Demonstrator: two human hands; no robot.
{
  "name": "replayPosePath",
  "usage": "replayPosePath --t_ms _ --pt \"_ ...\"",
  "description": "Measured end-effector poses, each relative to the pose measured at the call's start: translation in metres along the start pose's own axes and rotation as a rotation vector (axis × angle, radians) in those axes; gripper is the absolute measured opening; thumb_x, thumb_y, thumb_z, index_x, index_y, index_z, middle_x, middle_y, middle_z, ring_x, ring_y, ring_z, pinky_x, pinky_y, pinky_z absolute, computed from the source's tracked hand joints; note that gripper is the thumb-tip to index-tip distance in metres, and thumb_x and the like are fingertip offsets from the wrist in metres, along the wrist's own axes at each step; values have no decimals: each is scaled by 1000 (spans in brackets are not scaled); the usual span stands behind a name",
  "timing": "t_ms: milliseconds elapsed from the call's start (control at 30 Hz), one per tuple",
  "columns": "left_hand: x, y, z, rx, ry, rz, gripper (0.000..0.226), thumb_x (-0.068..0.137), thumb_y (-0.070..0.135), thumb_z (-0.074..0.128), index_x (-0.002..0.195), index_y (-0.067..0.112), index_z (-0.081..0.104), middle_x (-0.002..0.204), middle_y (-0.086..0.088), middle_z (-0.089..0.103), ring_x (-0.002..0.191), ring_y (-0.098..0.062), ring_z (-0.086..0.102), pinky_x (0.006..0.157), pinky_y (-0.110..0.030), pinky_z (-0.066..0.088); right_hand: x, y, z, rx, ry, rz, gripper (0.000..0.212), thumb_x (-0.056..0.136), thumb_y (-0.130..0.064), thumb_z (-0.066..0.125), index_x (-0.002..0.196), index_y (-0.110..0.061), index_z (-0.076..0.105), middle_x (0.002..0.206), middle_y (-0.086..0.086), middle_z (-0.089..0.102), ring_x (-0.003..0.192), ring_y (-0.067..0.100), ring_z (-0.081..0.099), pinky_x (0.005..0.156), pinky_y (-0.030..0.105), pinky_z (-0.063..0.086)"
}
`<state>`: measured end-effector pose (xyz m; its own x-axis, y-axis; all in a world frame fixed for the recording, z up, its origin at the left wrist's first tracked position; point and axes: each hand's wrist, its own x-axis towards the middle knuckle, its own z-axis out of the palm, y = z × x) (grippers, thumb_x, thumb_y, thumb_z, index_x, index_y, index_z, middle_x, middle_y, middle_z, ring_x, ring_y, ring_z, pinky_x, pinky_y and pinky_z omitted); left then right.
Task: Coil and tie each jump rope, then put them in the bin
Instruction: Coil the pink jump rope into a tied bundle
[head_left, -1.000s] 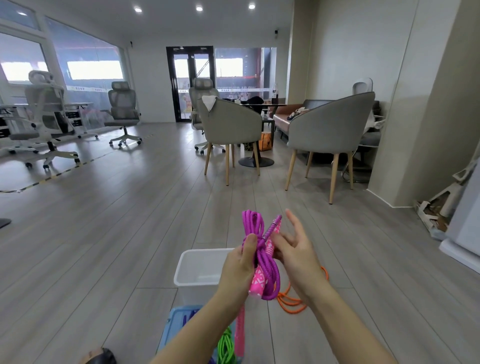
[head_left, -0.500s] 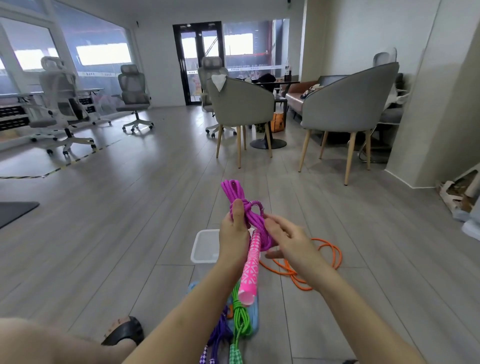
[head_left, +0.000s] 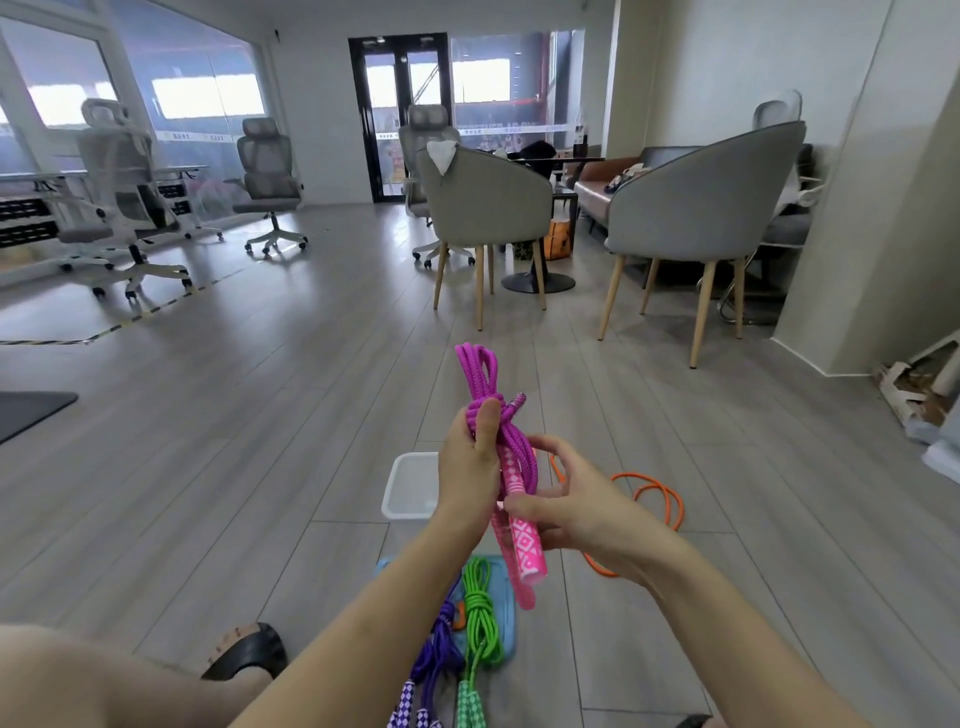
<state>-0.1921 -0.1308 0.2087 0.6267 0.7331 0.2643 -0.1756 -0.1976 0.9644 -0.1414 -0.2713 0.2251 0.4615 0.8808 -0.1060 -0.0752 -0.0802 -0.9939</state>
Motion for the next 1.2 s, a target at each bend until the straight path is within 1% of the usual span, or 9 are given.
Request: replayPosePath --t_ms 100,300,500,633,767,900,1033,1133,1200 --pt "11 13 -9 -96 164 -33 42 103 53 44 97 15 62 68 6 60 54 -3 59 55 -22 47 -4 9 -10 -246 -169 80 83 85 -3 81 145 -34 32 103 22 77 94 37 75 80 45 61" --pt "27 12 -25 -203 67 -107 54 97 67 46 91 15 59 73 -10 52 72 -32 54 74 -61 54 9 49 -10 -566 -82 7 34 81 -19 73 112 -29 63 105 4 75 100 26 73 94 55 57" --pt "11 7 -12 -177 -70 -89 62 95 71 44 96 12 61 79 -12 56 74 -29 52 76 -49 46 17 37 8 -352 116 -143 9 99 -27 67 104 -20 65 91 6 78 89 19 75 85 38 57" --pt "9 19 -11 -310 -89 -161 61 83 70 49 101 12 57 64 4 56 62 -29 61 76 -51 58 16 57 9 -605 176 -190 6 98 -32 64 95 -28 68 88 -5 75 85 8 72 85 42 59" --pt "-1 20 -7 -280 -134 -195 60 83 68 48 97 11 56 70 -5 57 64 -36 66 76 -52 59 19 62 -1 -711 183 -147 6 95 -35 70 90 -37 66 82 -6 69 76 7 64 75 32 53" --pt "-3 17 -12 -163 -252 -152 64 90 68 44 99 7 62 87 -21 65 86 -55 66 87 -63 54 21 48 -28 -638 114 -62 37 92 -28 74 128 -30 67 111 -12 69 92 1 63 77 18 48" --pt "-6 15 -13 -220 -366 -169 58 96 55 41 118 6 63 84 -7 70 74 -20 67 73 -36 59 26 29 -42 -263 319 -154 35 97 1 54 118 -22 70 112 -6 73 106 15 67 81 20 48" --pt "-14 10 -6 -239 -449 -175 57 102 52 41 130 5 57 94 -16 68 75 -23 66 73 -51 60 25 13 -35 82 332 -238 25 106 -22 52 122 -18 70 118 0 75 111 18 68 86 32 53" --pt "-19 8 0 -248 -468 -189 56 104 49 44 134 2 52 97 -19 64 77 -23 63 71 -47 55 24 7 -29 228 277 -297 29 107 -30 50 121 -14 70 107 5 73 97 15 68 78 31 55"
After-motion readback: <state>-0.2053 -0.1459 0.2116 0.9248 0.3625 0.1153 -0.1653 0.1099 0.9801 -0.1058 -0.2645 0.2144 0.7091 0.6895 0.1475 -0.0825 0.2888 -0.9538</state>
